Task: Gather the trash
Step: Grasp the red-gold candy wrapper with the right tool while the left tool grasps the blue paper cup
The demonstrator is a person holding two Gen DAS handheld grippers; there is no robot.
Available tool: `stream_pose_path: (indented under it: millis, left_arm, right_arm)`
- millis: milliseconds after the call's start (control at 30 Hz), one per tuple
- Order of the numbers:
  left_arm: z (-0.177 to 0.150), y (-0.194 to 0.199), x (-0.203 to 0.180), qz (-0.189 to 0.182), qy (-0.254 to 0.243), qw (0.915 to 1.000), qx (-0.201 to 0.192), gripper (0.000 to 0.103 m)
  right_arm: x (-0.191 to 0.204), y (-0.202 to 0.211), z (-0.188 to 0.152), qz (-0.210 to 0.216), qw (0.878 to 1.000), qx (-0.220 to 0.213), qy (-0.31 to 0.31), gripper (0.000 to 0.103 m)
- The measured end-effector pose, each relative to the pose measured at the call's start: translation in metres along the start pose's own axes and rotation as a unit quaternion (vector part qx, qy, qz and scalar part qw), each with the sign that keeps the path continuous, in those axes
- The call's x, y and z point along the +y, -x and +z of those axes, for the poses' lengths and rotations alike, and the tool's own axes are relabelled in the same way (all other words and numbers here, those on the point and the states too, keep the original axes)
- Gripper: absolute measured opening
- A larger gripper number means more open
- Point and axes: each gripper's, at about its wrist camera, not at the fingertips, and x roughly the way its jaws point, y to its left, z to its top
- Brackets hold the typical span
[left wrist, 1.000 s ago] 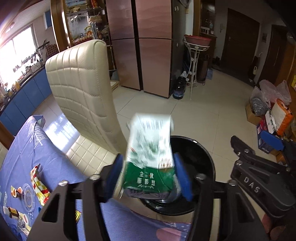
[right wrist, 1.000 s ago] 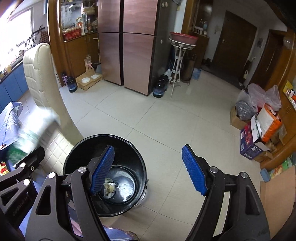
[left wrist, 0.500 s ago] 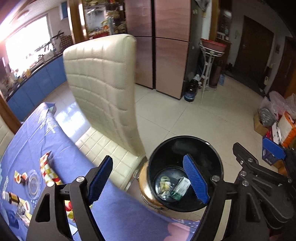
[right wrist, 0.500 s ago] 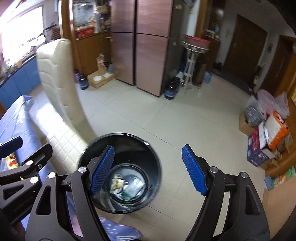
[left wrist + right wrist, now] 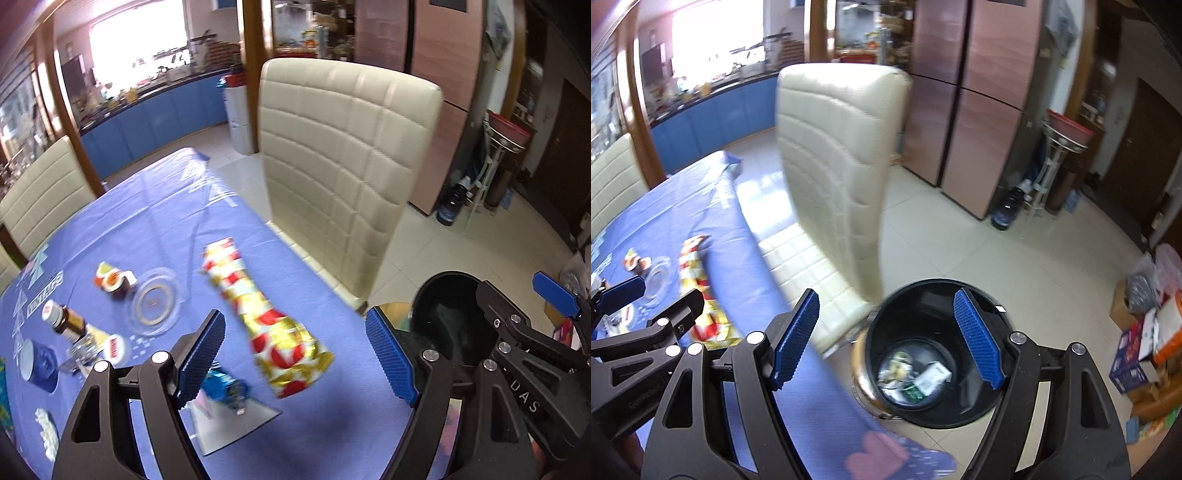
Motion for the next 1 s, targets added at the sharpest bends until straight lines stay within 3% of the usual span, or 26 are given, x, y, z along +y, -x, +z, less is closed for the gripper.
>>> stream_pose_path:
  millis: [300, 633, 1000]
  left_arm:
    - [-0.028, 0.011, 0.078, 0.054, 0.067, 0.9962, 0.012, 0.076]
    - [-0.065, 0.012, 0.143, 0.113, 0.125, 0.9852, 0.03, 0.076]
    - [-0.097, -0.013, 0.191, 0.124, 0.201, 0.9705, 0.05, 0.076]
  right_arm:
    - [0.073, 0.006, -0.008, 0.054, 0.997, 0.004, 0.062, 0.076]
    - [0.134, -0.003, -0.017, 0.096, 0.988, 0.01, 0.12, 0.076]
    - [0.167, -0.036, -0.025, 0.112, 0.982, 0.039, 0.148, 0.076]
